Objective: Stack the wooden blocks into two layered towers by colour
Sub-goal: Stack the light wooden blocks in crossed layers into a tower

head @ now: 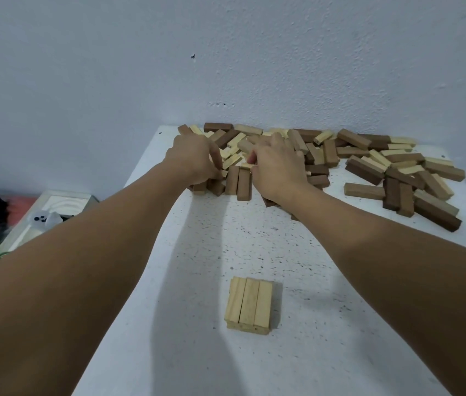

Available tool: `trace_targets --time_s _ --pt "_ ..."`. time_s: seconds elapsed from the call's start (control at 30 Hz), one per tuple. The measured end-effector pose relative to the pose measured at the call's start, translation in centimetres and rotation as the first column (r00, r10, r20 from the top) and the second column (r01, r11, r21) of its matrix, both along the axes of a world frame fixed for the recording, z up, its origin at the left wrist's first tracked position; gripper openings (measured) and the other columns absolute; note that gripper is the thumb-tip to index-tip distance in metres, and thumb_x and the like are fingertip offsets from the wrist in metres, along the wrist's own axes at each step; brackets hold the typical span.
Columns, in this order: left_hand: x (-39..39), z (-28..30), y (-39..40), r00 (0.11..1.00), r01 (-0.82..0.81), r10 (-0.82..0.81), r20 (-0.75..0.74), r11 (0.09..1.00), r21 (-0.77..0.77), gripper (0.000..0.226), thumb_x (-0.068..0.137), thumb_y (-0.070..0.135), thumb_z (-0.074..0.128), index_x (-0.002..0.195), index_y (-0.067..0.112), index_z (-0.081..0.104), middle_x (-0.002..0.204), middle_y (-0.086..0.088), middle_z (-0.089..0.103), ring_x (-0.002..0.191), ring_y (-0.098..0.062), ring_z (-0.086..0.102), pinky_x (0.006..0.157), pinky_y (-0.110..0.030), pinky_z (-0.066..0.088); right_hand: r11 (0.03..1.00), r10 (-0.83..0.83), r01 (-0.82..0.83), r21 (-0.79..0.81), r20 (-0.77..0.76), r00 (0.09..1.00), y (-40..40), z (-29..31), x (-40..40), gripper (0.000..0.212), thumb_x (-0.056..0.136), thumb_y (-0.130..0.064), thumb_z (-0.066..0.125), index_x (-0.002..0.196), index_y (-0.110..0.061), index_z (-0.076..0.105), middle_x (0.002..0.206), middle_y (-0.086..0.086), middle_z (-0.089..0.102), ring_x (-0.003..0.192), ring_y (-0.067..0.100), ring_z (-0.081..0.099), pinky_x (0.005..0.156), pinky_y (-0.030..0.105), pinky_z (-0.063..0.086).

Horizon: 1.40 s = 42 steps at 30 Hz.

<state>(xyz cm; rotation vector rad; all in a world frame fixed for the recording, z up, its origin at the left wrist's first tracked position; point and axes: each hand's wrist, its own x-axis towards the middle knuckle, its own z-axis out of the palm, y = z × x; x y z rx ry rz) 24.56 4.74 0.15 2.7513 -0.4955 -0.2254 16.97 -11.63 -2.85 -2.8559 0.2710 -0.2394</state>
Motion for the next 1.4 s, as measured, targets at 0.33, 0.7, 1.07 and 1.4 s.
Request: trace_targets --time_s 0.33,0.7,1.07,1.4 --pt "0.8 -0.8 0.6 0.995 0.033 -0.038 0.090 0.998 0.056 0.023 0.078 0.048 0.087 0.095 0.034 0.080 0.112 -0.006 0.058 0.119 -0.027 0.046 0.090 -0.039 0.050 0.947 0.291 -0.292 -0.135 -0.026 0.956 -0.2 0.3 2.5 0.028 0.097 -0.014 0.050 0.121 -0.028 0.055 0.114 -0.007 0.061 0.118 0.022 0.050 0.102 0.048 0.025" --pt "0.6 -1.5 1.5 1.000 -0.005 0.006 0.030 0.999 -0.032 0.017 0.079 0.041 0.088 0.093 0.037 0.078 0.111 -0.001 0.063 0.120 -0.028 0.048 0.099 -0.046 0.050 0.906 0.280 -0.271 -0.325 -0.020 0.960 -0.3 0.5 4.7 0.019 0.090 -0.014 0.063 0.082 -0.029 0.070 0.089 -0.009 0.064 0.094 0.016 0.052 0.079 0.036 0.006" --pt "-0.3 -1.3 1.8 0.990 -0.050 0.062 0.130 0.994 -0.097 0.019 0.081 0.044 0.085 0.088 0.041 0.068 0.108 0.002 0.066 0.115 -0.027 0.046 0.096 -0.046 0.045 0.911 0.220 -0.193 -0.364 0.036 0.975 0.1 0.3 3.6 0.004 0.097 -0.028 0.065 0.095 -0.030 0.068 0.103 -0.007 0.049 0.106 0.021 0.046 0.086 0.042 0.020" --pt "-6.3 0.0 0.5 0.994 -0.021 0.047 0.102 0.969 -0.244 0.013 0.089 0.041 0.077 0.093 0.031 0.069 0.095 0.010 0.073 0.084 -0.019 0.069 0.087 -0.048 0.056 0.997 0.018 -0.004 -0.075 0.189 0.982 -1.8 1.5 -4.9 0.021 0.102 -0.046 0.057 0.090 -0.034 0.068 0.085 -0.017 0.057 0.121 0.024 0.050 0.083 0.042 0.016"
